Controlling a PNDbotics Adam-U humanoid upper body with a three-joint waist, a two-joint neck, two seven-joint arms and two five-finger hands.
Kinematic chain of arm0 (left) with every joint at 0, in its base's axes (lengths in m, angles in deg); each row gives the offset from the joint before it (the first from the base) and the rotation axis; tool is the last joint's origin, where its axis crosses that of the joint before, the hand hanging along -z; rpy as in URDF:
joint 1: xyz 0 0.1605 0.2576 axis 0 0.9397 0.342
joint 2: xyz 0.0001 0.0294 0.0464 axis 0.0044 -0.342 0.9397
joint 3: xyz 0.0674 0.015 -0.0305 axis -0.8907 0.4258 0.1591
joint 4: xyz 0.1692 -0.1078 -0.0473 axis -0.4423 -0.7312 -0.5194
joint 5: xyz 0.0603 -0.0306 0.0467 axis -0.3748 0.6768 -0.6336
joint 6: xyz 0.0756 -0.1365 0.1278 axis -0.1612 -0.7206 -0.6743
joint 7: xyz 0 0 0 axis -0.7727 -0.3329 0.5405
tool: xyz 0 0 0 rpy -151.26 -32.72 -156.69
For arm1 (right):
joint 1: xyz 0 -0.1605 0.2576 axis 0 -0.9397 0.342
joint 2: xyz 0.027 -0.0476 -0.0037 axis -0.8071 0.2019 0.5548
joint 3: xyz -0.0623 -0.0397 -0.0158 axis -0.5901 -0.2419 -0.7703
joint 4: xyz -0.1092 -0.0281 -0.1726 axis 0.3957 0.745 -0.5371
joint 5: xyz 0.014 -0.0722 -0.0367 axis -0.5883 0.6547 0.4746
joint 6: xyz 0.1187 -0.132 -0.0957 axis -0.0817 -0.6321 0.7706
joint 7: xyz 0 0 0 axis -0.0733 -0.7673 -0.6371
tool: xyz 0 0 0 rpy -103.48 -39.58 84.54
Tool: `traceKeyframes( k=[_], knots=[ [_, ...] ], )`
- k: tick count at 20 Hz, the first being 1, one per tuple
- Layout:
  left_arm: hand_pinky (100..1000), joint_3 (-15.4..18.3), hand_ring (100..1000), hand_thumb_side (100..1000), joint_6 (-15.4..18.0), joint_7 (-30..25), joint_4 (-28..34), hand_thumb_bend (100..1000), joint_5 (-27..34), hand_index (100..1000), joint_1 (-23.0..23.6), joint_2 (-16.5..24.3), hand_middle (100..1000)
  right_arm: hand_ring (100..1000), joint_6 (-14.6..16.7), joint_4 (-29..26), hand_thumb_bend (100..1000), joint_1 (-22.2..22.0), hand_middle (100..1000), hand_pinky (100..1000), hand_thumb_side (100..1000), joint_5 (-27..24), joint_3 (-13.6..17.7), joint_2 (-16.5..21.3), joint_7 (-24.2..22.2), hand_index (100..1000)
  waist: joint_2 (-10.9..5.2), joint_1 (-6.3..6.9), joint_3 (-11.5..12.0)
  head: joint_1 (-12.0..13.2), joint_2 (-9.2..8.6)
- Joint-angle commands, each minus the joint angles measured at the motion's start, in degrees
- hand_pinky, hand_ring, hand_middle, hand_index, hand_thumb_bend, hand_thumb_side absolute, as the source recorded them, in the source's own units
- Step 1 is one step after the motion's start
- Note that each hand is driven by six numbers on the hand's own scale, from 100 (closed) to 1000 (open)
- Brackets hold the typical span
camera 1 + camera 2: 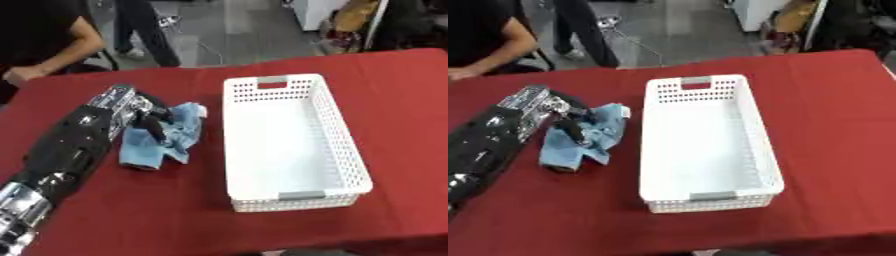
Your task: Pick up objects on the table and place them in the box.
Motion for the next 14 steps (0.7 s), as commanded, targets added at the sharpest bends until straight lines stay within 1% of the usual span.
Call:
traceKeyframes(
  k=[1, 2, 3, 4, 5, 6, 7, 8, 9, 11, 14],
  knots=[
    [337, 0.1, 217, 231, -0.7, 0.5, -1.3, 362, -1.6, 471, 1.4, 1.1, 428, 876, 0.1, -0.9, 100, 1.0, 846, 845, 1000, -0.1, 0.2, 0.8, 0.1, 954, 0.05, -0.26, 0.1, -0.8, -0.09],
    [301, 0.2, 195, 209, -0.9, 1.0, -1.4, 285, -1.6, 419, 1.4, 1.0, 402, 876, 0.1, -0.9, 100, 1.0, 847, 845, 1000, -0.1, 0.3, 0.8, 0.1, 954, 0.06, -0.26, 0.1, -0.8, -0.09],
    [228, 0.3, 152, 193, -1.2, 1.8, -1.3, 152, -1.5, 333, 1.4, 1.0, 361, 876, 0.1, -0.9, 100, 1.0, 847, 846, 1000, -0.1, 0.3, 0.8, 0.1, 954, 0.05, -0.27, 0.1, -0.8, -0.09],
    [165, 0.5, 118, 191, -1.6, 2.7, -1.2, 100, -1.4, 268, 1.3, 1.1, 327, 876, 0.1, -0.9, 100, 1.0, 847, 846, 1000, -0.1, 0.3, 0.8, 0.1, 954, 0.04, -0.27, 0.2, -0.8, -0.09],
    [100, 0.8, 100, 214, -2.2, 3.9, -1.0, 100, -1.1, 211, 1.2, 1.2, 290, 876, 0.1, -0.9, 100, 1.0, 847, 846, 1000, -0.1, 0.3, 0.8, 0.1, 954, 0.02, -0.28, 0.2, -0.8, -0.09],
    [100, 1.0, 100, 254, -2.7, 5.3, -0.8, 100, -0.7, 175, 1.2, 1.2, 246, 876, 0.1, -0.9, 100, 1.0, 846, 846, 1000, -0.1, 0.3, 0.8, 0.1, 954, 0.00, -0.29, 0.2, -0.9, -0.09],
    [100, 1.5, 100, 262, -3.5, 7.4, -0.3, 100, 0.1, 150, 1.1, 1.3, 201, 876, 0.1, -0.9, 100, 1.0, 846, 845, 1000, -0.2, 0.3, 0.8, 0.1, 954, -0.02, -0.31, 0.2, -0.9, -0.09],
    [100, 1.7, 100, 268, -4.1, 9.3, 0.1, 100, 1.0, 134, 1.2, 1.4, 170, 876, 0.1, -0.9, 100, 1.0, 846, 845, 1000, -0.2, 0.3, 0.8, 0.1, 954, -0.03, -0.32, 0.2, -1.0, -0.09],
    [100, 1.9, 100, 245, -4.7, 11.2, 0.6, 100, 1.9, 123, 1.3, 1.5, 144, 876, 0.1, -0.9, 100, 1.0, 846, 845, 1000, -0.1, 0.3, 0.8, 0.1, 954, -0.05, -0.32, 0.2, -1.0, -0.09],
    [100, 1.5, 100, 216, -5.1, 13.6, 1.7, 100, 3.0, 112, 1.3, 1.9, 120, 876, 0.1, -0.9, 100, 1.0, 846, 845, 1000, -0.1, 0.3, 0.8, 0.1, 954, -0.06, -0.32, 0.2, -0.9, -0.09],
    [100, 1.3, 100, 209, -5.6, 14.8, 3.7, 100, 4.1, 109, 1.3, 2.6, 116, 876, 0.1, -0.9, 100, 0.9, 846, 845, 1000, -0.1, 0.3, 0.8, 0.1, 954, -0.03, -0.31, 0.2, -1.0, -0.09]
  ],
)
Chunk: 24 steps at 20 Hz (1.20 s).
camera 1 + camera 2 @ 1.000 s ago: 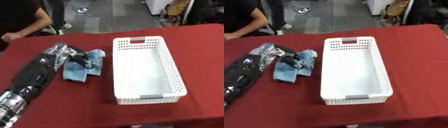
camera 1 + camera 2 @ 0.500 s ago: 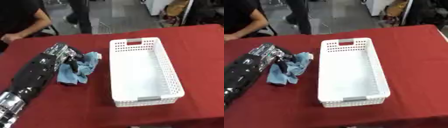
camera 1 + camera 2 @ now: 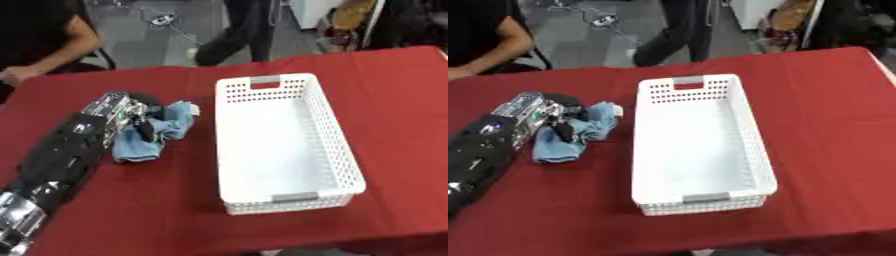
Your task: Pick up objects on the table and place them in the box.
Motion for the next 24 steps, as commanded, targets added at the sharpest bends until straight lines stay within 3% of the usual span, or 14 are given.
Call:
traceKeyframes(
  k=[1, 10, 17, 20, 24],
  knots=[
    [100, -0.1, 100, 209, -0.7, 1.3, 2.7, 100, 1.2, 109, -0.7, 2.4, 115, 876, 0.0, -0.9, 100, 0.9, 846, 845, 1000, -0.1, 0.3, 0.8, 0.1, 954, -0.40, -0.25, 0.1, -0.6, -0.09],
    [100, 0.7, 100, 233, -3.5, -0.7, 12.0, 100, 5.3, 107, -0.9, 6.9, 116, 876, -0.1, -0.9, 100, 0.7, 846, 845, 1000, 0.1, 0.4, 0.8, 0.2, 954, -0.54, -0.18, 0.2, -1.0, -0.09],
    [100, 6.3, 100, 234, -8.0, 2.9, 26.2, 100, 9.8, 101, -1.4, 13.7, 118, 876, -0.1, -0.9, 100, 0.5, 846, 845, 1000, 0.3, 0.5, 0.9, 0.3, 954, -0.77, -0.09, 0.5, -1.8, -0.09],
    [100, 9.9, 100, 287, -10.0, 5.8, 31.0, 100, 9.9, 102, -1.3, 14.1, 120, 876, -0.1, -0.9, 100, 0.4, 846, 845, 1000, 0.4, 0.5, 0.8, 0.4, 954, -0.85, -0.14, 0.7, -2.0, -0.09],
    [100, 13.1, 100, 446, -11.9, 10.1, 35.7, 100, 11.8, 101, -1.5, 12.6, 123, 876, -0.1, -0.9, 100, 0.3, 846, 845, 1000, 0.4, 0.5, 0.8, 0.4, 954, -0.88, -0.24, 0.8, -2.1, -0.09]
  ],
)
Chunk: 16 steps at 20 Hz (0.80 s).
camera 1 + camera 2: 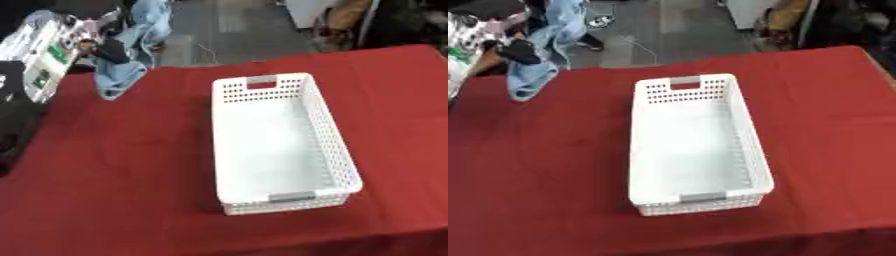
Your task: Pick up objects on the table and place them in the box.
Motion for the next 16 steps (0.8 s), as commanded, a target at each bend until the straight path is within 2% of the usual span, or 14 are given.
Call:
traceKeyframes(
  k=[1, 4, 8, 16],
  knots=[
    [100, 3.0, 100, 451, -1.1, 3.3, 4.5, 100, 2.0, 102, -1.6, 0.6, 123, 876, 0.1, -0.9, 100, 0.4, 846, 845, 1000, 0.2, 0.5, 0.8, 0.2, 954, -0.69, -0.26, 0.2, -0.5, -0.09],
    [100, 2.4, 100, 437, -0.6, 4.0, 7.0, 100, 3.3, 103, -3.5, -1.1, 123, 876, 0.1, -0.9, 100, 0.3, 846, 845, 1000, 0.2, 0.5, 0.8, 0.1, 954, -0.73, -0.35, 0.1, 0.0, -0.09],
    [100, 0.1, 100, 391, 0.8, 2.2, 8.0, 100, 2.9, 106, -7.8, -4.9, 124, 876, 0.2, -0.9, 100, 0.3, 846, 845, 1000, 0.1, 0.3, 0.7, 0.0, 955, -0.84, -0.46, -0.1, 1.2, -0.09],
    [100, -7.3, 100, 369, 4.7, -3.2, 3.2, 100, -1.5, 110, -12.9, -15.4, 129, 904, 0.6, -0.9, 100, 1.1, 864, 862, 1000, -0.3, 0.6, 0.2, 2.8, 962, -0.70, -0.47, -1.2, 3.8, -0.09]
  ],
)
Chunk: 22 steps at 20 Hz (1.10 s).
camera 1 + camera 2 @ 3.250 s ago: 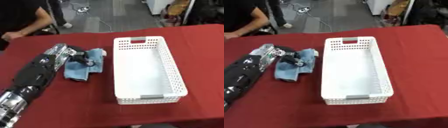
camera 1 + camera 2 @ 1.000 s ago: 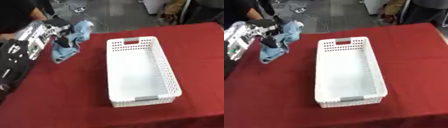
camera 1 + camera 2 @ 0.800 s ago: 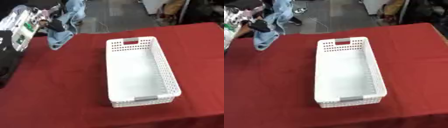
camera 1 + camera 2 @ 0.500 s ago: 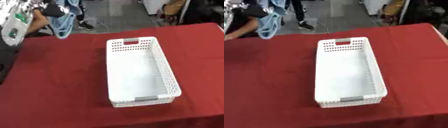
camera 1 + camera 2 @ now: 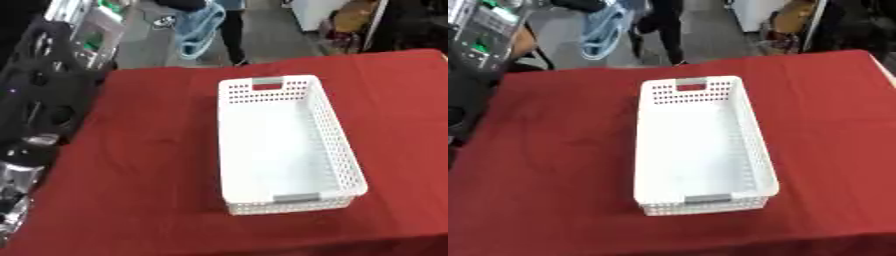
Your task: Pick up objects on the table and place them in the box.
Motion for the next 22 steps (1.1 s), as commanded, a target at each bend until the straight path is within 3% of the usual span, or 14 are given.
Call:
traceKeyframes(
  k=[1, 5, 6, 7, 8, 9, 10, 11, 12, 14, 18, 22],
  knots=[
    [100, -2.5, 100, 378, 1.8, -1.6, -2.1, 100, -2.2, 110, -2.3, -3.7, 130, 905, 0.1, -0.9, 100, 1.3, 864, 862, 1000, 0.0, 0.3, 0.3, 1.3, 962, -0.48, -0.16, -0.3, 1.2, -0.09],
    [100, -6.0, 100, 381, 4.7, -2.5, -5.0, 100, -3.8, 115, -2.6, -8.5, 135, 899, 0.0, -0.9, 100, 1.9, 859, 860, 1000, 0.3, -0.3, 0.1, 0.7, 960, -0.33, -0.08, -0.8, 2.0, -0.09],
    [100, -7.0, 100, 333, 5.5, -2.8, -5.7, 100, -4.1, 138, -2.5, -9.4, 156, 897, 0.0, -0.9, 100, 2.0, 859, 859, 1000, 0.3, -0.4, 0.0, 0.5, 960, -0.33, -0.03, -1.0, 2.1, -0.09],
    [100, -8.0, 100, 284, 6.4, -3.2, -6.2, 100, -4.6, 205, -2.3, -9.9, 220, 896, -0.1, -0.9, 100, 2.1, 859, 859, 1000, 0.2, -0.4, -0.1, 0.3, 961, -0.35, 0.02, -1.1, 2.2, -0.09],
    [100, -9.5, 184, 186, 7.7, -4.4, -7.0, 100, -5.3, 435, -1.9, -10.1, 389, 896, -0.2, -0.9, 100, 2.3, 859, 859, 1000, 0.2, -0.5, -0.1, 0.1, 960, -0.37, 0.12, -1.2, 2.2, -0.09],
    [394, -10.6, 451, 239, 8.8, -6.2, -7.7, 158, -6.1, 660, -1.4, -10.1, 587, 895, -0.3, -0.9, 100, 2.4, 859, 859, 1000, 0.1, -0.5, -0.1, -0.1, 960, -0.39, 0.16, -1.3, 2.2, -0.09],
    [529, -11.8, 574, 295, 10.0, -8.6, -8.6, 256, -6.6, 756, -0.5, -9.8, 700, 894, -0.4, -0.9, 100, 2.5, 859, 859, 1000, 0.1, -0.4, -0.1, -0.2, 960, -0.41, 0.26, -1.3, 2.0, -0.09],
    [626, -12.4, 690, 499, 11.0, -10.8, -9.3, 278, -6.8, 832, 0.3, -9.6, 779, 894, -0.4, -0.9, 100, 2.6, 859, 858, 1000, 0.0, -0.3, -0.1, -0.1, 961, -0.43, 0.32, -1.3, 1.8, -0.09],
    [699, -12.9, 783, 757, 11.6, -12.5, -9.8, 246, -6.8, 898, 1.1, -9.2, 851, 893, -0.5, -0.9, 100, 2.6, 858, 858, 1000, 0.0, -0.2, -0.1, -0.1, 961, -0.44, 0.36, -1.2, 1.5, -0.09],
    [730, -13.3, 819, 886, 12.3, -14.3, -10.6, 242, -6.1, 913, 2.2, -8.8, 869, 893, -0.5, -0.9, 100, 2.6, 858, 858, 1000, 0.1, -0.1, 0.0, -0.1, 960, -0.41, 0.37, -1.1, 0.9, -0.09],
    [737, -14.0, 839, 944, 12.5, -15.2, -11.0, 246, -5.2, 919, 3.2, -8.4, 886, 893, -0.4, -0.9, 100, 2.4, 858, 858, 1000, 0.3, 0.0, 0.1, -0.1, 960, -0.30, 0.26, -0.9, 0.7, -0.09],
    [750, -14.0, 850, 943, 12.2, -15.6, -10.6, 255, -5.3, 922, 3.3, -8.0, 890, 893, -0.4, -0.9, 100, 2.3, 858, 858, 1000, 0.4, 0.0, 0.1, -0.3, 960, -0.34, 0.19, -0.7, 1.0, -0.09]
  ],
)
